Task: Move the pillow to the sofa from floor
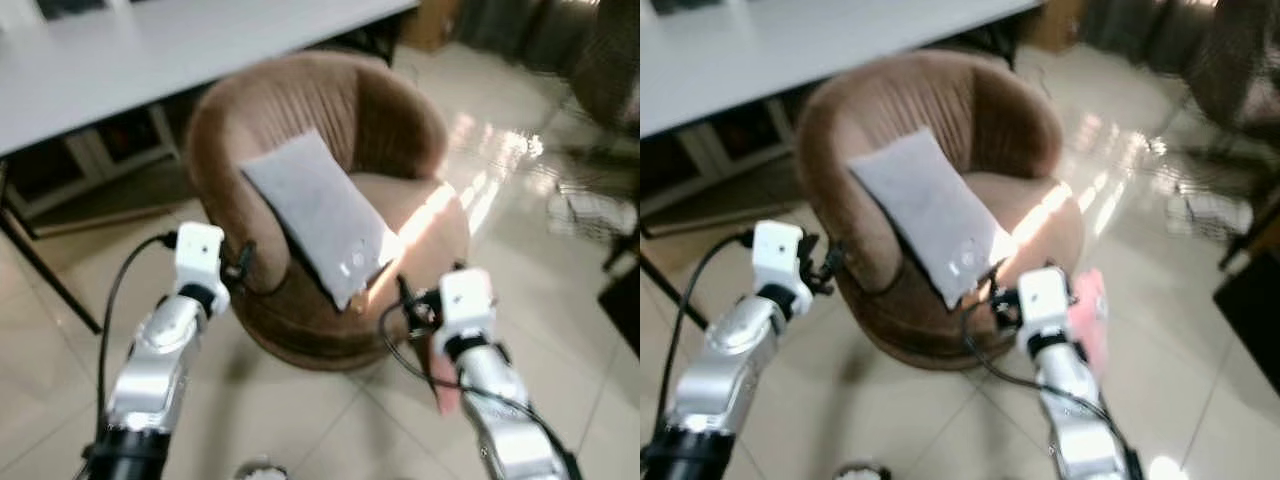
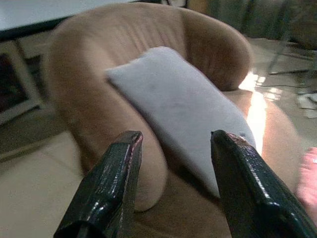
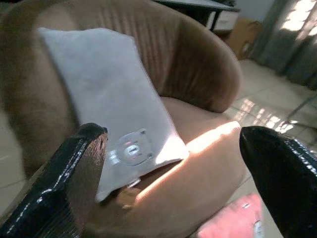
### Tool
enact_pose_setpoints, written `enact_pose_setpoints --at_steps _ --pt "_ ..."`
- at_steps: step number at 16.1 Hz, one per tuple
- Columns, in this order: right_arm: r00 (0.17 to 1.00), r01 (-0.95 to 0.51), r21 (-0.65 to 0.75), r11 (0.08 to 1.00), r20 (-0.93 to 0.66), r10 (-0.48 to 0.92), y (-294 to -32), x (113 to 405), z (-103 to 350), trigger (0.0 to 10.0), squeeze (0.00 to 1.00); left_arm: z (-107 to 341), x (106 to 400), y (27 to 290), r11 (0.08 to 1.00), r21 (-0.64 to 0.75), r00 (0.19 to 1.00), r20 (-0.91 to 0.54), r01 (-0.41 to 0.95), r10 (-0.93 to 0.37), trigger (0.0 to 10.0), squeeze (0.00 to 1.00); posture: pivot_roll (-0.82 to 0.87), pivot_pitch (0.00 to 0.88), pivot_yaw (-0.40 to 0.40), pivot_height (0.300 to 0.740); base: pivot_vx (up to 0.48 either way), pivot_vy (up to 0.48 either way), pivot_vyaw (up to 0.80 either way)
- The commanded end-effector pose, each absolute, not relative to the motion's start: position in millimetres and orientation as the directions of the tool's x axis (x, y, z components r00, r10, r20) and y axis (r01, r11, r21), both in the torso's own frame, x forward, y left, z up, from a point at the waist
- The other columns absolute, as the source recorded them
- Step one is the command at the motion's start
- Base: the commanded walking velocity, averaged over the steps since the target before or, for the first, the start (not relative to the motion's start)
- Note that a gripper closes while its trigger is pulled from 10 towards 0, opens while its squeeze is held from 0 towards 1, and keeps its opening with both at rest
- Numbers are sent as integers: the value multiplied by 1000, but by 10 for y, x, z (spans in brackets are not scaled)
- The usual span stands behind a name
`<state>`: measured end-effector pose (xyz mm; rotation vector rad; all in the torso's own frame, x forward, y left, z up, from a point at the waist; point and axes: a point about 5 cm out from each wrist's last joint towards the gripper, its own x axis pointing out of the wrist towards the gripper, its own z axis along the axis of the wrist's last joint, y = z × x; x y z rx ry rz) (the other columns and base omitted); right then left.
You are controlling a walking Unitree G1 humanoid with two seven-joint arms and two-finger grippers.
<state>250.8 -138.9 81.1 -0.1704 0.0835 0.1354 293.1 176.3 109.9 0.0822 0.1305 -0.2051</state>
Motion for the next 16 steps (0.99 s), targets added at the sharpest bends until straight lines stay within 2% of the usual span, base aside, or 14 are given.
enact_pose_setpoints --at_steps 1,8,16 --pt "990 -118 -179 977 -93 102 -1458 2488 864 10000 0 1076 2932 1697 971 79 965 -155 226 -212 10000 0 -55 23 41 740 0 -431 475" --pt "986 -105 -171 980 -143 80 -1486 2402 860 10000 0 1018 2952 1654 970 91 961 -186 224 -204 10000 0 -69 22 54 740 0 -437 469" --pt "979 -118 -189 975 -186 82 -1526 2403 761 10000 0 969 2947 1641 971 100 961 -196 217 -195 10000 0 -75 3 57 740 0 -436 0"
